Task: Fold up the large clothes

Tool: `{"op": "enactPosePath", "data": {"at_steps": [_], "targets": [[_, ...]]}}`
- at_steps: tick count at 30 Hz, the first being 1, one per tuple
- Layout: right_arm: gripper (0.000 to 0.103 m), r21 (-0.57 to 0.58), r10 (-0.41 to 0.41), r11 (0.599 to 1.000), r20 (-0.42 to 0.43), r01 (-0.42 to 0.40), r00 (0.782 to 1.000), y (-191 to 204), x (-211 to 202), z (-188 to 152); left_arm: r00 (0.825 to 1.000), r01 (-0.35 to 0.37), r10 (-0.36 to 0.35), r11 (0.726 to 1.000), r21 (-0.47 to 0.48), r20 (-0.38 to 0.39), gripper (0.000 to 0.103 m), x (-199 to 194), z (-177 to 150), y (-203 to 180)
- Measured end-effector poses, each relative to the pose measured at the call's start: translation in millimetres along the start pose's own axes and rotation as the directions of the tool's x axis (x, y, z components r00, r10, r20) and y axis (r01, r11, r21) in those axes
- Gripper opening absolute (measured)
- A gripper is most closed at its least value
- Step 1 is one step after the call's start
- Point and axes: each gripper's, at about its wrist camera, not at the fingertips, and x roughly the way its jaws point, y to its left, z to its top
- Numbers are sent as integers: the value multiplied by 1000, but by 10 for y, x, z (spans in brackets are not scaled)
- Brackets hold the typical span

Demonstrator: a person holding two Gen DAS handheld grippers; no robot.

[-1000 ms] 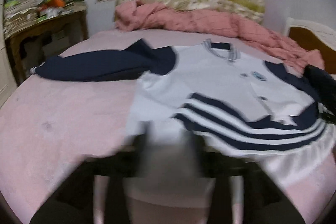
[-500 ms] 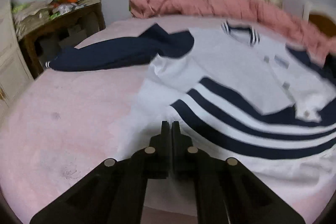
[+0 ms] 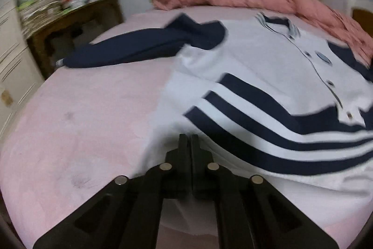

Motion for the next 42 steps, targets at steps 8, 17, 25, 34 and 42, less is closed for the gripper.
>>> {"op": "enactPosePath", "data": {"at_steps": [8,17,25,34,42], "targets": [[86,46,76,996,-63,-73,995,86,18,-192,978,129,-124,991,-24,165,86,-709,-157,18],[86,306,365,900,-136,-311,921,161,314,-370,854,488,-521,807,-334,-12,98,-600,-378,-8],[84,313,451,863,-123,-397,884,365,496,-348,853,482,-522,782,-396,7,86,-368,-367,-125],[14,167,456,887,-166,-431,874,756,537,-289,856,469,-511,832,-296,-79,14,-339,-327,-342],[10,91,375,924,-34,-371,927,837,425,424,863,468,-503,830,-305,-44,13,-342,461,-284]]}}
